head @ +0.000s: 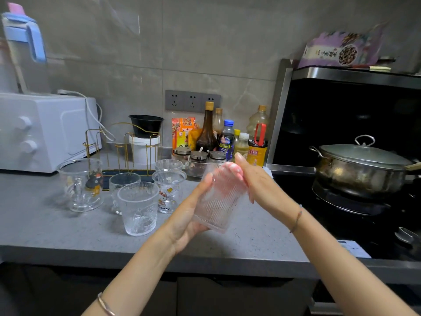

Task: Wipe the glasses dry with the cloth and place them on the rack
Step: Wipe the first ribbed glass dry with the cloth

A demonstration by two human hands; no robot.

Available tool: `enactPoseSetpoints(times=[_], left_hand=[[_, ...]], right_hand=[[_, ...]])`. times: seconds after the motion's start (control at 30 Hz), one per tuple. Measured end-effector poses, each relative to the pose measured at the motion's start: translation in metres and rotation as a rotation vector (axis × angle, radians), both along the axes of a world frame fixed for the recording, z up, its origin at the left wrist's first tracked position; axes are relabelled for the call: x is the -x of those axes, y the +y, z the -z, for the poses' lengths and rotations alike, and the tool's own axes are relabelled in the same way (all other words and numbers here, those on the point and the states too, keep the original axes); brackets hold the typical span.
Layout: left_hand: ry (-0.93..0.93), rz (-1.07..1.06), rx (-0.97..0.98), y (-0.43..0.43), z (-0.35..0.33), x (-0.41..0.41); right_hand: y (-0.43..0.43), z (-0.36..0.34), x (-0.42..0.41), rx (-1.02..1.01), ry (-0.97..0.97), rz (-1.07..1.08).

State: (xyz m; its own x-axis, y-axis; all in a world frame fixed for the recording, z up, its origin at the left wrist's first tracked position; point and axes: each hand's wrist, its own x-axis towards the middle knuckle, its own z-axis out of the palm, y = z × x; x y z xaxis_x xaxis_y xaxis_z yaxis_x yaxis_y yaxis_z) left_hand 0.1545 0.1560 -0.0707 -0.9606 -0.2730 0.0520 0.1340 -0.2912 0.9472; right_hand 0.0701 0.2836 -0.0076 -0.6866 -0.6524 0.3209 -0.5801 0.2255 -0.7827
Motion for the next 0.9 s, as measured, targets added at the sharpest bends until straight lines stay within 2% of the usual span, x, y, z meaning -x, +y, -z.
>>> enactPoseSetpoints(times=[0.1, 0.27, 0.6, 0.77, 0.9], left_hand=[[0.005, -0.047, 0.02, -0.004, -0.001, -0.001], [-0.013, -0.057, 0.054, -0.008, -0.007, -0.005], [-0.221, 0.176, 0.096, -0.01, 0.0, -0.004], [-0.26, 0.169, 0.006, -0.01, 0.0, 0.0], [-0.159, 0.067, -0.11, -0.003, 0.003, 0.001]], right_hand=[[0.005, -0.008, -0.003, -0.043, 0.025, -0.069], [0.014, -0.009, 0.001, -0.123, 0.202, -0.242], [0.023, -0.013, 0.004, -0.538, -0.21, -0.638], [0.026, -0.008, 0.003, -0.444, -0.232, -0.55], [0.026, -0.003, 0.001, -0.242, -0.185, -0.405]])
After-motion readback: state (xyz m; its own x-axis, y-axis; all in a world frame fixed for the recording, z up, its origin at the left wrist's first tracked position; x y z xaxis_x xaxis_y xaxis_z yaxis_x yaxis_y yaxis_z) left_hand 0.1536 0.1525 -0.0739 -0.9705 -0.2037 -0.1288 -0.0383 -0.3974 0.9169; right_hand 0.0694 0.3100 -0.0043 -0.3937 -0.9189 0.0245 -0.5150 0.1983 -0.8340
